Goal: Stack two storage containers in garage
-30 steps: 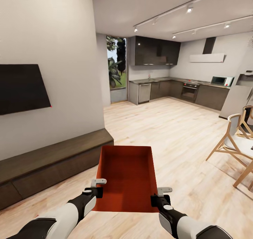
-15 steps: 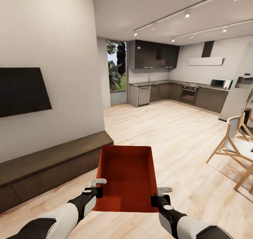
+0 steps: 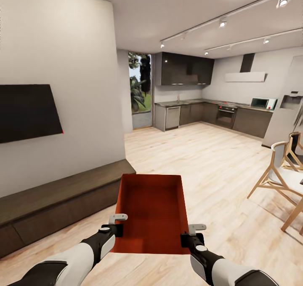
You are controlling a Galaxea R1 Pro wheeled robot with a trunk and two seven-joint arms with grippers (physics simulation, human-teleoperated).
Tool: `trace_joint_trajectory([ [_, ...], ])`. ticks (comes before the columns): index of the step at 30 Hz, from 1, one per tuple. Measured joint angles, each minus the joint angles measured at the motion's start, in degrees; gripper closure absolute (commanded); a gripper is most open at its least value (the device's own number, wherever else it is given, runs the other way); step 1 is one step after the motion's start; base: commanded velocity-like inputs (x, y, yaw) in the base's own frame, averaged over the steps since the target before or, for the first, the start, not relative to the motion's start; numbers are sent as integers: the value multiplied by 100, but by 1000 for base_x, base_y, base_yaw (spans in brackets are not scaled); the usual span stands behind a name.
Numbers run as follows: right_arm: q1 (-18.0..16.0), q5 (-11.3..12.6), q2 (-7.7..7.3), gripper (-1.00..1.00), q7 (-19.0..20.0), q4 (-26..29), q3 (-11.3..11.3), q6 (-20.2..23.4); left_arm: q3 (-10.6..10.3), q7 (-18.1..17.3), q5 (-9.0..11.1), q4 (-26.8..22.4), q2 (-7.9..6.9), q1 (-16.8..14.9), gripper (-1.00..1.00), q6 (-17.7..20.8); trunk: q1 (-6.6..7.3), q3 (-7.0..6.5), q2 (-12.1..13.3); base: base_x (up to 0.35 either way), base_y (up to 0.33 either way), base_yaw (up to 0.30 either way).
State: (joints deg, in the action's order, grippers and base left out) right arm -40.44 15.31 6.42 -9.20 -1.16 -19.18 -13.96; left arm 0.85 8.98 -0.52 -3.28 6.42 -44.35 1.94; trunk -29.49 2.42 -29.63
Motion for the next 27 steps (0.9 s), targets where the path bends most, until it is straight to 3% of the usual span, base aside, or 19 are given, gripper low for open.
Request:
trace_joint_trajectory([
  [27,0,-15,-2,100,2,0,9,2,0,0,2,1,0,0,100,0,0,-17,1,0,0,0],
])
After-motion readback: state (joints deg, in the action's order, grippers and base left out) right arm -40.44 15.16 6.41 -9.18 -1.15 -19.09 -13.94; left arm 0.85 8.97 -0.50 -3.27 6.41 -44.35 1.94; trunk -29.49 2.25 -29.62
